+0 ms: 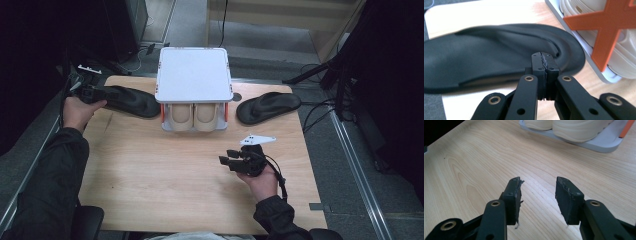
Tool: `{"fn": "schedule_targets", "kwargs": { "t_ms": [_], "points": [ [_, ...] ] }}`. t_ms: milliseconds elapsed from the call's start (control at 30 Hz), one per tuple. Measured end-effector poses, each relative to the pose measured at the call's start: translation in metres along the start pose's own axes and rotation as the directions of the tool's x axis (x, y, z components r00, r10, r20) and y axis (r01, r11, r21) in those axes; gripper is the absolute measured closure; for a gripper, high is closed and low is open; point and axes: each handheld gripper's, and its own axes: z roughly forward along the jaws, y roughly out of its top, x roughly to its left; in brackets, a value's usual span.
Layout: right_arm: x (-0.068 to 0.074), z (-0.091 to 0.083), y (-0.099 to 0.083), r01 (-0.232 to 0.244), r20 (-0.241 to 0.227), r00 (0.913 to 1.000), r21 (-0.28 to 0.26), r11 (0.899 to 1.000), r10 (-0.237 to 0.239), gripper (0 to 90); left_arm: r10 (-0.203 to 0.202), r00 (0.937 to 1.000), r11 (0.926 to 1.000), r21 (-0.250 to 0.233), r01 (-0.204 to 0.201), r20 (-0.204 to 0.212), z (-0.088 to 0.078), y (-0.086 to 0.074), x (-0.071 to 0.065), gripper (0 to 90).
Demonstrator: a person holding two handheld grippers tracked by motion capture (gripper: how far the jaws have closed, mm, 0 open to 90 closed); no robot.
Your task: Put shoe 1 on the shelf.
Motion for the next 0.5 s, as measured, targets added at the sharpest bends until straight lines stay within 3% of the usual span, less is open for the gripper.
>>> {"fn": "schedule_targets", "kwargs": {
  "t_ms": [100,267,500],
  "points": [
    [0.000,-0.001,0.000,-0.006,0.002,1.0000,-0.001,1.000,0.006,56.7,0.006,0.9998,0.9998,0.017,-0.006,-0.018,0.006,0.004,0.004,90.0],
    [-0.001,0.001,0.000,-0.014,-0.002,0.9999,0.002,1.000,0.014,56.7,-0.012,0.9988,0.9999,-0.007,0.012,-0.047,0.011,0.004,0.015,90.0],
    [-0.001,0.002,0.000,-0.014,-0.007,0.9999,0.012,1.000,0.014,56.9,-0.022,0.9987,0.9996,0.018,0.023,-0.046,0.020,0.006,0.024,90.0]
  ]
}}
